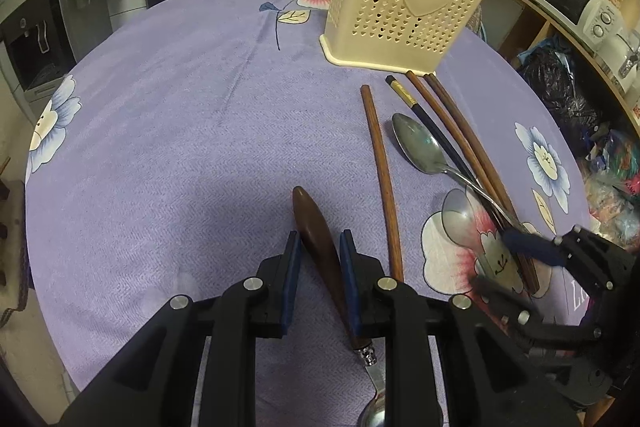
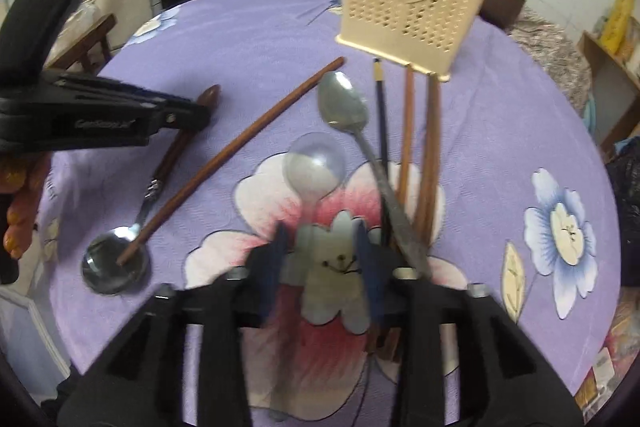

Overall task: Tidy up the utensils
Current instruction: 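Grasp the wooden spoon with the left tool while the right tool grasps a metal spoon, then carry both spoons up and insert them into the cream holder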

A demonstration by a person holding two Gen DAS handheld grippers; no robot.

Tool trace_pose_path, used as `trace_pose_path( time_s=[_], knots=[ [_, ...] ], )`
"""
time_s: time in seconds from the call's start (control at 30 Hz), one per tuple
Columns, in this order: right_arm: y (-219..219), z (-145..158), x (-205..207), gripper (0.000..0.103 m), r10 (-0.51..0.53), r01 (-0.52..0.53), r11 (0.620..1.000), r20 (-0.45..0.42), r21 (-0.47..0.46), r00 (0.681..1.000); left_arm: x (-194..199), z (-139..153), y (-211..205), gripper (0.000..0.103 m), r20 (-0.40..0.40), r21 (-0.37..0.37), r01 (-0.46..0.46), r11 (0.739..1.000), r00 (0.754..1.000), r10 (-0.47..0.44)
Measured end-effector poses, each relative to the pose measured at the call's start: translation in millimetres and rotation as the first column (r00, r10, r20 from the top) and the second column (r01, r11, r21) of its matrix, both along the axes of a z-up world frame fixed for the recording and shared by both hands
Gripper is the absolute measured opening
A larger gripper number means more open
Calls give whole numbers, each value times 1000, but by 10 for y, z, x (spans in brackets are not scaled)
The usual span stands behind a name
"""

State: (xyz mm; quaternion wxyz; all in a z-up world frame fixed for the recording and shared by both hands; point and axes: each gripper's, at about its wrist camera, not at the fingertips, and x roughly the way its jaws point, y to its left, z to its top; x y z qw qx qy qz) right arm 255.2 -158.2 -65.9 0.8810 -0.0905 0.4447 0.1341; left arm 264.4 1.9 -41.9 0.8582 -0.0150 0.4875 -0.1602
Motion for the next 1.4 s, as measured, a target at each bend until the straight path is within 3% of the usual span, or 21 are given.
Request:
trace_pose_path(
  time_s=[0.07,0.33,0.5,0.57,0.8,1.03,1.23,1.4],
  knots=[
    [-44,-9,47,56,-19,20,998,-15,59,1000,-6,2,1,29,-7,-25,-9,1000,1000,9],
    [132,3,238,51,-8,9,999,-9,50,1000,66,9,-81,30,0,15,-34,999,999,35],
    [179,9,419,48,-18,18,999,-5,45,1000,119,6,-76,21,9,32,-57,998,998,56],
    [203,21,443,37,-8,8,999,-5,42,1000,133,4,-80,20,11,40,-58,997,998,58],
    [177,52,463,37,-11,10,998,1,58,1000,144,29,-103,18,36,36,-68,997,997,66],
    [-61,406,204,37,-42,29,990,94,136,995,-164,477,-34,17,178,-6,-69,998,982,69],
    [-299,777,-166,37,-69,32,981,187,193,980,-611,832,67,16,307,-50,-76,996,948,88],
    [-446,917,-369,37,-90,35,971,227,236,970,-846,986,119,16,379,-72,-90,993,919,111]
  ],
)
